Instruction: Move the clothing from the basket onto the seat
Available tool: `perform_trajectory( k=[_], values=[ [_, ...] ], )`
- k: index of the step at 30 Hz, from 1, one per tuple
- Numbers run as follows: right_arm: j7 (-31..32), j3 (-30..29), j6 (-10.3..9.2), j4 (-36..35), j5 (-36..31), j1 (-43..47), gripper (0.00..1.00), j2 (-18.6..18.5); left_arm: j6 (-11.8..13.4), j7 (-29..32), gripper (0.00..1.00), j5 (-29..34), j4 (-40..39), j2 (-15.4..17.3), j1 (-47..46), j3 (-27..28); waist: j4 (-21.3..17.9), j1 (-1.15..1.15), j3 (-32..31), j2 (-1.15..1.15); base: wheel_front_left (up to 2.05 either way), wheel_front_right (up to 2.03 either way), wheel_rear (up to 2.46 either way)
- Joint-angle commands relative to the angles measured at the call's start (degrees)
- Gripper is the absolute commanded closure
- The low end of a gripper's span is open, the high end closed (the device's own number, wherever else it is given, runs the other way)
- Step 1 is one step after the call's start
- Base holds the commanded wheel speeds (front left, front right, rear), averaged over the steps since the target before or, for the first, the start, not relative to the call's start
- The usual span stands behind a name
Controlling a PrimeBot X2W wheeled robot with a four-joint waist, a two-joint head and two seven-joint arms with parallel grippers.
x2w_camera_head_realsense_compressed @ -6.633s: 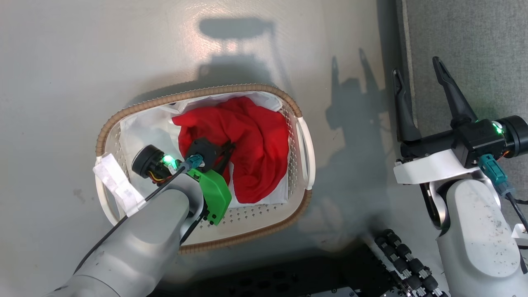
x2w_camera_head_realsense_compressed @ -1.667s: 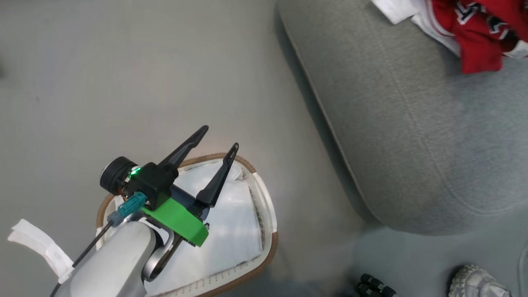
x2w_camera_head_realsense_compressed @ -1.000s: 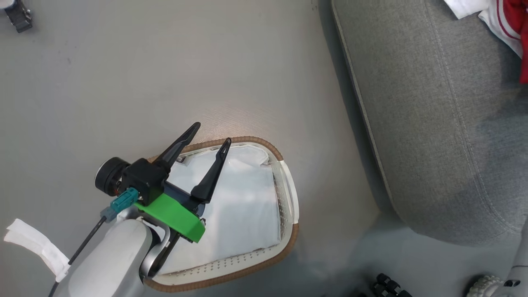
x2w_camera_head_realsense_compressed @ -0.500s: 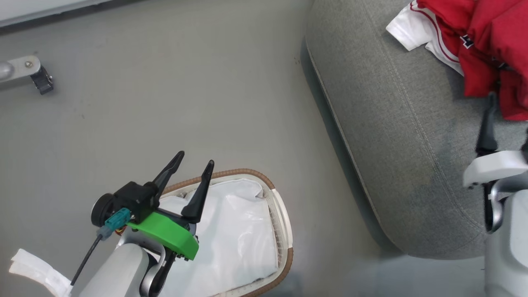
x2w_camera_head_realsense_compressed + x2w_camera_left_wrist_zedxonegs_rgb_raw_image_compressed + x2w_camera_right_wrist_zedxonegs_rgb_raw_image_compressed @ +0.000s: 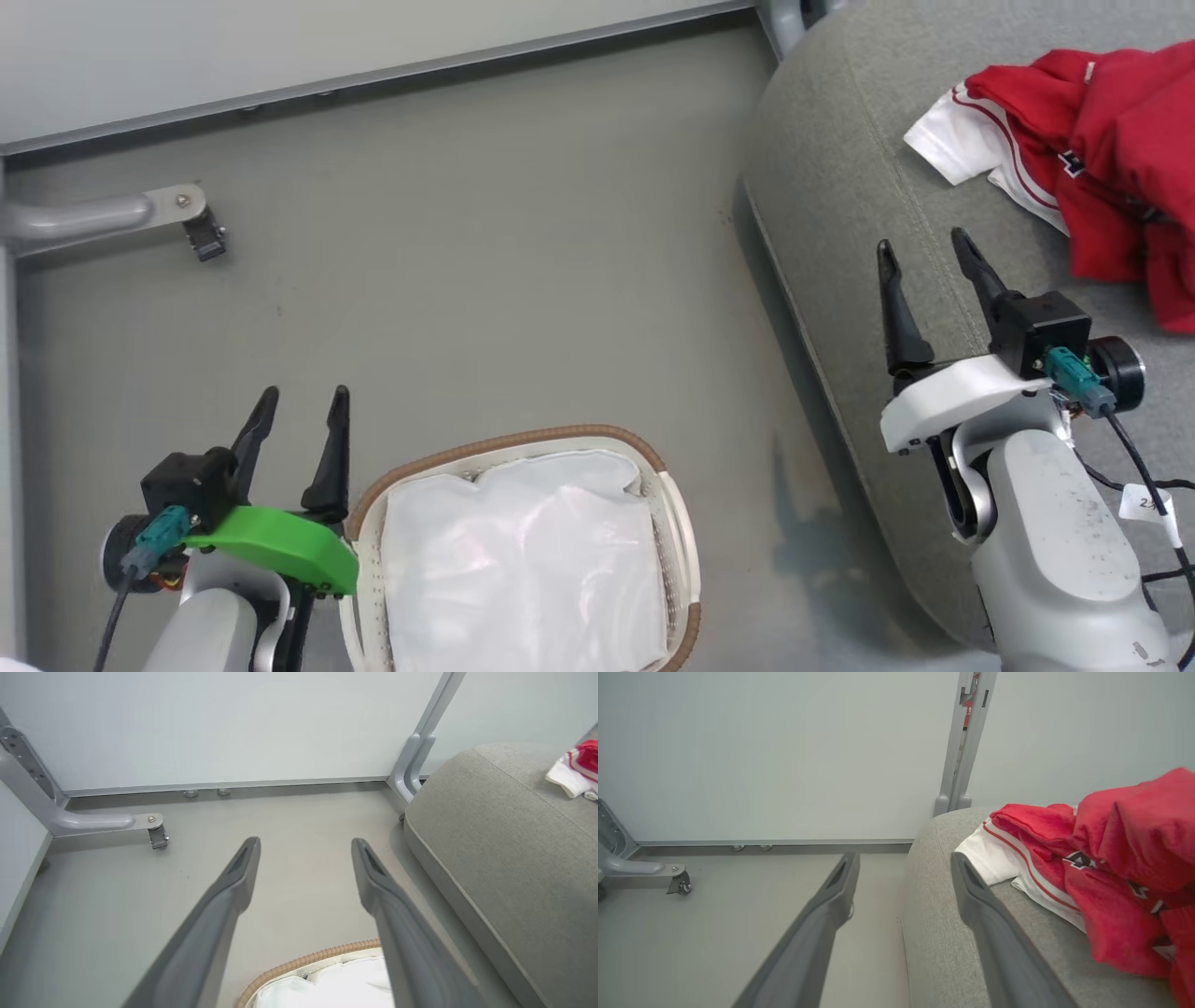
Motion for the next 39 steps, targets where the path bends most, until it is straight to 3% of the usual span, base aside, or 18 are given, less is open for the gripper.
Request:
perform_trajectory(
  k=[1, 13, 31, 32, 39],
  values=[
    [-0.2, 0.9, -0.08, 0.6, 1.2, -0.6, 0.00, -0.3, 0.1, 0.0, 0.00, 1.5, 0.8, -0.4, 1.3, 1.6, 3.1, 0.00, -2.3, 0.00, 0.00, 0.00, 0.00],
    [-0.2, 4.2, -0.08, 3.5, 8.0, 4.6, 0.00, -0.3, 0.0, 0.0, 0.00, 7.7, 1.4, -4.9, 6.8, 13.9, 7.4, 0.00, -7.5, 0.00, 0.00, 0.00, 0.00],
    [-0.2, 4.3, -0.08, 4.7, 11.1, 12.5, 0.00, -0.3, 0.1, 0.0, 0.00, 6.4, -0.1, -8.4, 14.6, 13.7, 8.4, 0.00, -14.5, 0.00, 0.00, 0.00, 0.00],
    [0.0, 4.4, 0.00, 4.8, 11.1, 11.8, 1.00, 0.0, 0.0, 0.0, 1.00, 6.4, -0.1, -8.2, 13.8, 13.7, 8.3, 0.00, -14.3, 0.00, 0.00, 0.00, 0.00],
    [1.5, 3.6, 0.00, 6.0, 14.6, 13.2, 1.00, 0.3, 0.0, 1.2, 1.00, 2.9, 1.3, -9.0, 13.6, 14.1, 8.3, 0.00, -14.4, 0.00, 0.00, 0.00, 0.00]
  ],
)
